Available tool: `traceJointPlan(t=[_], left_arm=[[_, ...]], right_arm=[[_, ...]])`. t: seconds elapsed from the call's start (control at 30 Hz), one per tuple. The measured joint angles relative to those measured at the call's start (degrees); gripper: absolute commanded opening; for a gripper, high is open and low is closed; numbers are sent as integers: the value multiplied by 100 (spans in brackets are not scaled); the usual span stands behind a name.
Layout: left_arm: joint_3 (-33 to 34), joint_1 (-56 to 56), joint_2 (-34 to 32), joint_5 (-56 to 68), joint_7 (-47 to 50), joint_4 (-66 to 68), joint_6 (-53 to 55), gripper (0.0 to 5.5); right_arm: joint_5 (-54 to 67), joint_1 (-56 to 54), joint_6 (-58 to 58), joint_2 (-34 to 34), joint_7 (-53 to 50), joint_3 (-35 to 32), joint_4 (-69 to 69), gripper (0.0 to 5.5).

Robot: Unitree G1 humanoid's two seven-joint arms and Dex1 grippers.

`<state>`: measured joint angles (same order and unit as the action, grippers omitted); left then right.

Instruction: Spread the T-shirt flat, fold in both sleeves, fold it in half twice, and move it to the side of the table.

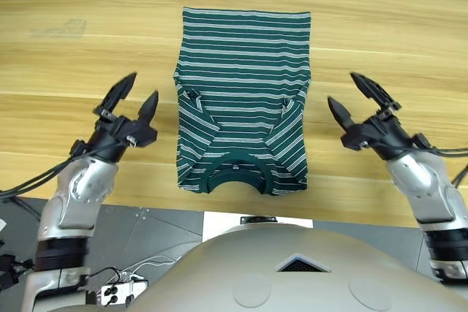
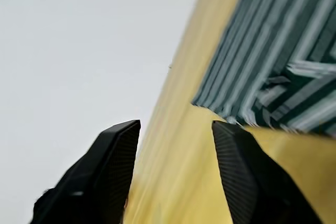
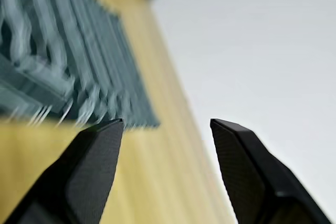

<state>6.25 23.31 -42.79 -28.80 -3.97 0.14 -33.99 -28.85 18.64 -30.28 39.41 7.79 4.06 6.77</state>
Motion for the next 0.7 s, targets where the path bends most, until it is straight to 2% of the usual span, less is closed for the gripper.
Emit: traceJointPlan(t=[0.13, 0.3, 0.4, 0.57, 0.7], left_arm=[[-602, 256, -339, -357, -665, 189, -73, 256], [-753, 407, -930, -251, -1318, -265, -98, 256], [-611, 823, -1305, -57, -1682, -724, -72, 256], [26, 1325, -1775, 11, -2174, -958, 28, 256], [259, 1490, -2019, -19, -2415, -951, -159, 256]], right_arm=[[-166, 269, -555, 545, 253, 188, -854, 304], [63, 394, -1238, 1077, 606, 461, -952, 304], [361, 511, -1474, 1310, 1058, 742, -640, 304], [594, 717, -1410, 1540, 1606, 817, -77, 304], [611, 673, -1326, 1478, 1818, 999, 140, 304]])
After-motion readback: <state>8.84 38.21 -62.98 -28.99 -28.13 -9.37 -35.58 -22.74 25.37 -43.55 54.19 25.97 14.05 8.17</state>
